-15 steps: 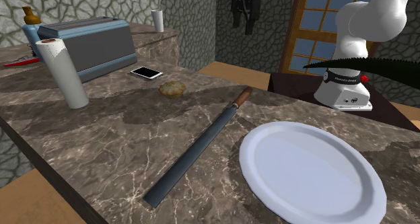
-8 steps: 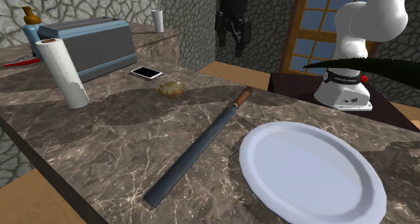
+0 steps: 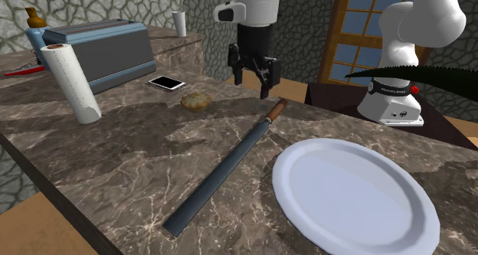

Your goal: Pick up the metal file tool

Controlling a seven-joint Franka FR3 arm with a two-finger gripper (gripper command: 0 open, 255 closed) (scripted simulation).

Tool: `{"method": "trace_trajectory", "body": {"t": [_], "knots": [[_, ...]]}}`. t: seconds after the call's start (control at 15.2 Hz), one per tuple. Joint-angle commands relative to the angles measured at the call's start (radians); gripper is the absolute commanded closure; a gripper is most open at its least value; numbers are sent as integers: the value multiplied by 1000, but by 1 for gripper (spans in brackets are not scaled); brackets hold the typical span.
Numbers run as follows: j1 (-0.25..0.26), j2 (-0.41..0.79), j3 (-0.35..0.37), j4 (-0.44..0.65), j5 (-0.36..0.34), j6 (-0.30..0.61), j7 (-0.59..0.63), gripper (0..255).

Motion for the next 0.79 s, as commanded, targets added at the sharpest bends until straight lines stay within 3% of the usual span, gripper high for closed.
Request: {"method": "trace_trajectory", "body": {"t": [0.0,0.46,0.73], "knots": [[23,56,14,42,-31,10,-8,0],[115,245,44,177,-144,45,-31,0],[121,276,35,164,-163,86,-17,0]]}}
